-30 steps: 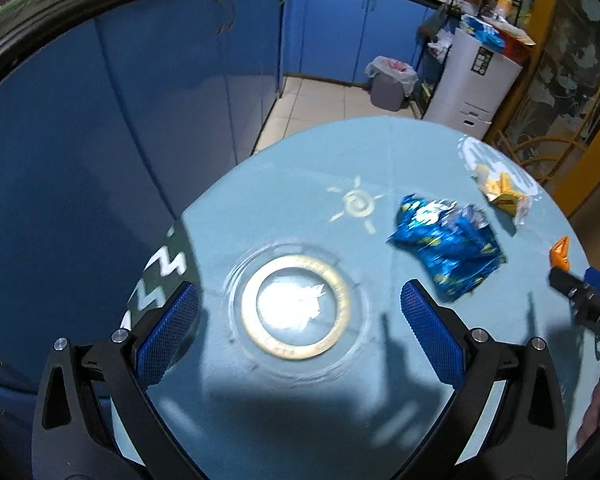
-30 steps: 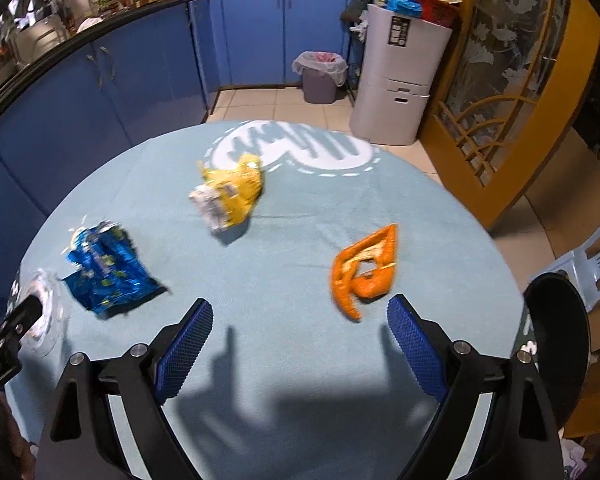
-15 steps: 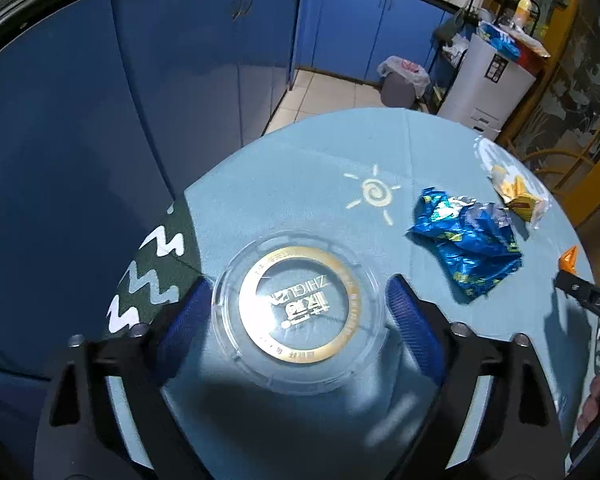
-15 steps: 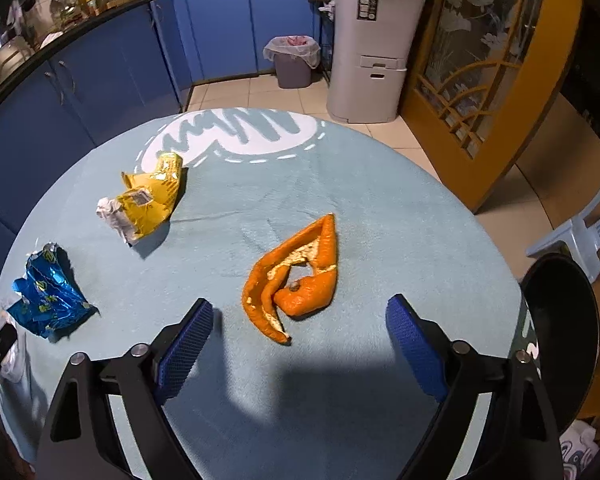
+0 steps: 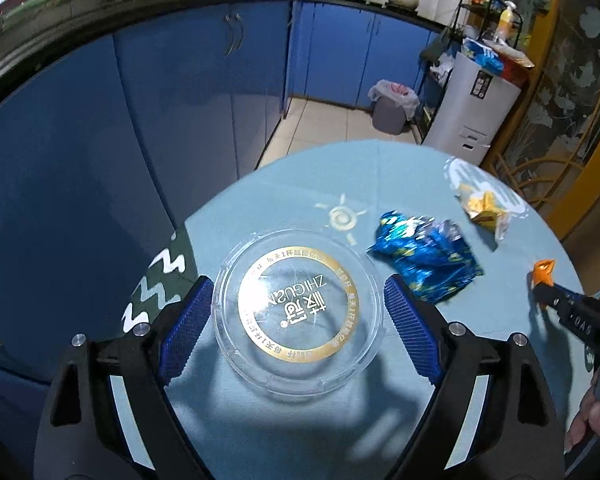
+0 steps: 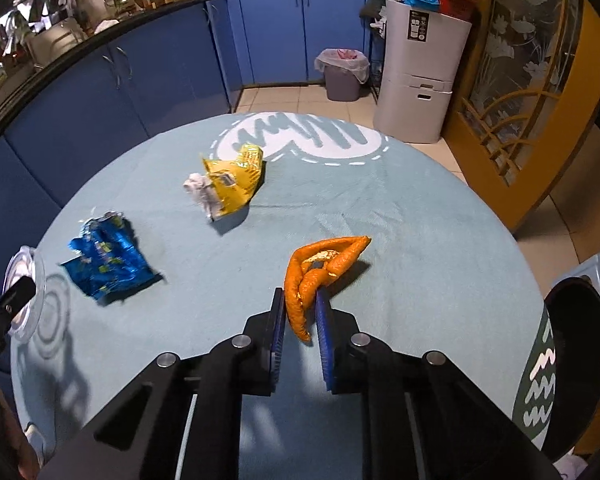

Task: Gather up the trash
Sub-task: 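Grasp the clear round lid with the left tool while the right tool grasps the orange paper, then carry the clear lid and the orange paper over the bin with both tools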

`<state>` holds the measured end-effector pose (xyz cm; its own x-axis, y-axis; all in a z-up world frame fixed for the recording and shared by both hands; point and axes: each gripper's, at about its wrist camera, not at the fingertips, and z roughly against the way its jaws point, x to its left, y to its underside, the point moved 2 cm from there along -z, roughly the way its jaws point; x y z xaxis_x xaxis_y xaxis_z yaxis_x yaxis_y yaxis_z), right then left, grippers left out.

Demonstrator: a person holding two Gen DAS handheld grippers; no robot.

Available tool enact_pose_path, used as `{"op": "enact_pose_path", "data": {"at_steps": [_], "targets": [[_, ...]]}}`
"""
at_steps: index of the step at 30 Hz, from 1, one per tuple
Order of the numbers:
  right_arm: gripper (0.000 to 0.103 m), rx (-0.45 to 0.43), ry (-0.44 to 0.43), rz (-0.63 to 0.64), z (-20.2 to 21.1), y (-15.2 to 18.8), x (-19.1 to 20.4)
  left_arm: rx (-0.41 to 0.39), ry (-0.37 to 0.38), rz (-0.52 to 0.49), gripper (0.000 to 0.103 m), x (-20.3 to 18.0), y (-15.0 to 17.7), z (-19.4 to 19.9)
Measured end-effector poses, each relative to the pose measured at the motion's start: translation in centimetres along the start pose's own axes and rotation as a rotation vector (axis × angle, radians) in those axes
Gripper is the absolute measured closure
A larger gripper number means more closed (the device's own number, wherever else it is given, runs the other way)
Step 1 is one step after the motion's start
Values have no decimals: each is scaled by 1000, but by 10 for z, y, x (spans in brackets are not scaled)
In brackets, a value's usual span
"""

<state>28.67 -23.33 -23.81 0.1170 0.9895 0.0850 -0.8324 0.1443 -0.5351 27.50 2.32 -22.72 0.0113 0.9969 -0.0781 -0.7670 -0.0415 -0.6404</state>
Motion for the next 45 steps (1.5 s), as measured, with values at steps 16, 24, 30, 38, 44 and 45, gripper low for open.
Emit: {"op": "enact_pose_path", "data": {"at_steps": [16,24,30,38,44,45], "targets": [[88,-75,-5,-62,54,28,-65,-12,60,-118,18,-99,0,18],[88,-101,12,-132,71,43,-117,-16,98,-216,18,-167,8,21],[88,-109,33,-190,78,55,-158,-12,132,-301,18,-223,16,20],[88,-114,58,-265,83,71,-208,1,181,-405,18,-299,27,17],[88,-111,75,-313,85,82,-242,-3,215,-485,18,-353,37,18],[88,-112,79,-319,86,84,-247,-3,221,-496,18,-360,39,18]]}}
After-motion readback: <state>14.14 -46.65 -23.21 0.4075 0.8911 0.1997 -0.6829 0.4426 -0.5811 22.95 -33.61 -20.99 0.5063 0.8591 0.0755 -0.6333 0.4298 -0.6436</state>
